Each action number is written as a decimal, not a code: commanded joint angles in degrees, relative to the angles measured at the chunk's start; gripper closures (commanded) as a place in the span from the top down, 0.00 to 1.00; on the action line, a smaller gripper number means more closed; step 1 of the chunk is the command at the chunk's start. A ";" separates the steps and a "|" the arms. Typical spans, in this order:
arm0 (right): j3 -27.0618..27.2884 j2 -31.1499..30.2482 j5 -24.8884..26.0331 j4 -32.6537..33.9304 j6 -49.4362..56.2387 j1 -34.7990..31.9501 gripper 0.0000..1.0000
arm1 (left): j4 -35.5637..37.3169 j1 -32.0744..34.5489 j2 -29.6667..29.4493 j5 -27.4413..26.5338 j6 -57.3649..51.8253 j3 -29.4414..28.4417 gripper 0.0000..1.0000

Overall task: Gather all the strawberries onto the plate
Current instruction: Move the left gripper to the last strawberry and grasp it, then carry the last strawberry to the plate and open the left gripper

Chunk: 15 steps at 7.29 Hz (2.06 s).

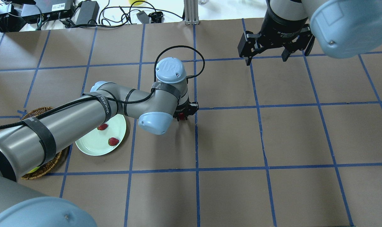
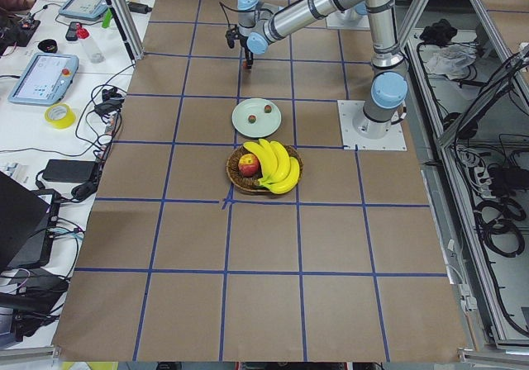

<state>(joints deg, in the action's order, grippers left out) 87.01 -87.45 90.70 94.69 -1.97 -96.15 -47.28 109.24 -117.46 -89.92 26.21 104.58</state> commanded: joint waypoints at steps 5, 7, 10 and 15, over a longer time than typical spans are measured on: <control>0.09 -0.01 0.09 -0.03 0.03 0.00 1.00 | -12.72 -14.10 7.92 -1.13 -19.74 -1.22 0.00; 0.09 -0.01 0.00 -0.03 0.03 0.00 1.00 | -19.39 -19.39 12.06 -9.51 -27.14 -0.60 0.00; 0.09 -0.01 0.09 -0.03 0.03 0.00 1.00 | -23.30 -26.78 14.18 -9.92 -29.81 3.50 0.00; 0.09 -0.01 0.09 -0.03 0.03 0.00 1.00 | -20.31 -28.73 12.69 -2.45 -31.75 7.57 0.50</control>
<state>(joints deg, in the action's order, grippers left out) 87.10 -87.45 90.79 94.66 -1.93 -96.15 -67.76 80.60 -104.51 -93.47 -5.46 111.64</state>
